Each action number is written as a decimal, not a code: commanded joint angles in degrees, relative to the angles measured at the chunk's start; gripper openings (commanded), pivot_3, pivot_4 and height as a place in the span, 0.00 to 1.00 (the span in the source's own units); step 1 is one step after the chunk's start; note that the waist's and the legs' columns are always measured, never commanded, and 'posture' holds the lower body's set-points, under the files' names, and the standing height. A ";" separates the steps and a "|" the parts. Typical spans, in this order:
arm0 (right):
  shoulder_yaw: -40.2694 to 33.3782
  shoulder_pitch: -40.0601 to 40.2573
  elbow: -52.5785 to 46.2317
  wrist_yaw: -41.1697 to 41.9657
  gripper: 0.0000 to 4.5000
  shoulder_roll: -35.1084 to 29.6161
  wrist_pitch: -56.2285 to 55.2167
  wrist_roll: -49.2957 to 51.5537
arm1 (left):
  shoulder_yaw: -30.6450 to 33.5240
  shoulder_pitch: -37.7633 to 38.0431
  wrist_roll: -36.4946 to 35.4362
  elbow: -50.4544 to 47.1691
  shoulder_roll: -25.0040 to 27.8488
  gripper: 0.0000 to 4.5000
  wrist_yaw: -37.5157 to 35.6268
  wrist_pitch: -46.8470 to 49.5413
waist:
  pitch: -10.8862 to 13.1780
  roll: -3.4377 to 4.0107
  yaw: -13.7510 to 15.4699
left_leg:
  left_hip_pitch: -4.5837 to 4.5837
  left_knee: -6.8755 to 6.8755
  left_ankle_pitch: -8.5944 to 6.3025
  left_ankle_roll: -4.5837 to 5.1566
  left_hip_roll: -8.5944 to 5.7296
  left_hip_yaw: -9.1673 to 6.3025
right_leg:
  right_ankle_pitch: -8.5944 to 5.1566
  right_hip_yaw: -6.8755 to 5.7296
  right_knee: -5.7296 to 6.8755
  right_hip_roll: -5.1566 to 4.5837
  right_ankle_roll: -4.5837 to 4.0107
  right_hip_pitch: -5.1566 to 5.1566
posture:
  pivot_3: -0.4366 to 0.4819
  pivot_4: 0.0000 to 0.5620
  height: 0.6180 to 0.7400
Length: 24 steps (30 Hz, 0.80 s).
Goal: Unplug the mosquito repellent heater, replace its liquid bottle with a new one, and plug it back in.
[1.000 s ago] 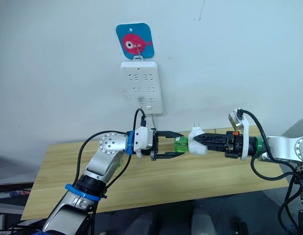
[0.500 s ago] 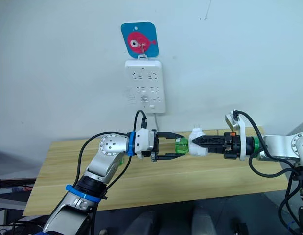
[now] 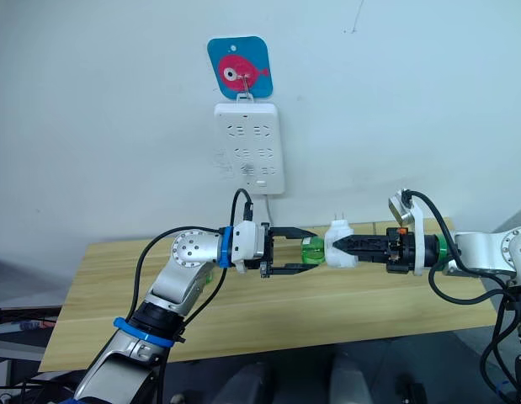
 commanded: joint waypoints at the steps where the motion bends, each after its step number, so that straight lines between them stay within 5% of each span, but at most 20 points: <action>1: -1.56 -0.60 -6.49 6.17 0.66 -1.33 2.96 -4.25 | 2.30 -2.65 -8.63 -4.99 -0.95 0.50 2.36 15.91 | 0.02 0.00 0.00 | -0.02 0.01 0.00 0.00 0.00 -0.01 | 0.00 -0.01 0.00 0.02 0.00 -0.01 | 0.51 0.37 1.00; 5: -2.09 -0.98 -6.87 11.75 0.66 -1.87 4.66 -7.30 | 4.85 -6.10 -24.71 -8.94 2.16 0.50 2.39 47.70 | 0.10 -0.09 -0.15 | -0.06 0.05 0.00 0.01 -0.01 -0.10 | 0.00 -0.11 0.04 0.12 0.01 -0.01 | 0.51 0.37 1.00; 8: -2.36 -1.66 -6.89 14.72 0.66 -1.87 5.36 -9.72 | 10.88 -12.18 -38.06 -0.42 3.92 0.50 3.44 75.03 | 0.18 -0.06 -0.49 | -0.06 0.06 -0.01 0.02 -0.02 -0.16 | -0.01 -0.16 0.07 0.18 0.02 -0.01 | 0.51 0.37 1.00; 10: -2.42 -2.19 -6.87 16.16 0.66 -1.76 5.62 -10.75 | 14.29 -14.86 -42.40 5.40 4.12 0.50 3.51 84.41 | 0.20 -0.08 -0.96 | -0.04 0.08 0.00 0.02 -0.03 -0.18 | -0.01 -0.19 0.10 0.20 0.03 0.00 | 0.50 0.37 1.00; 13: -2.47 -3.10 -5.98 16.50 0.66 -1.24 5.56 -10.92 | 14.43 -15.40 -42.56 8.38 4.49 0.50 3.67 88.09 | 0.20 -0.08 -1.48 | -0.04 0.08 0.01 0.00 -0.03 -0.20 | -0.01 -0.22 0.07 0.20 0.03 0.00 | 0.50 0.37 1.00; 20: -4.21 -3.26 -5.24 15.87 0.66 -0.48 5.59 -11.52 | 16.51 -14.29 -42.01 7.07 2.28 1.00 6.19 86.59 | 0.22 -0.08 -1.35 | -0.11 0.07 0.02 -0.07 -0.03 -0.13 | 0.00 -0.14 0.07 0.07 0.00 -0.15 | 0.47 0.36 1.00; 24: -5.81 -1.84 -3.95 14.86 0.66 -1.01 5.33 -10.16 | 15.32 -11.64 -37.07 0.95 6.35 1.00 5.26 78.25 | 0.23 -0.07 -1.43 | -0.11 0.06 0.01 -0.07 -0.02 -0.06 | 0.01 -0.09 0.06 0.04 -0.01 -0.16 | 0.47 0.36 1.00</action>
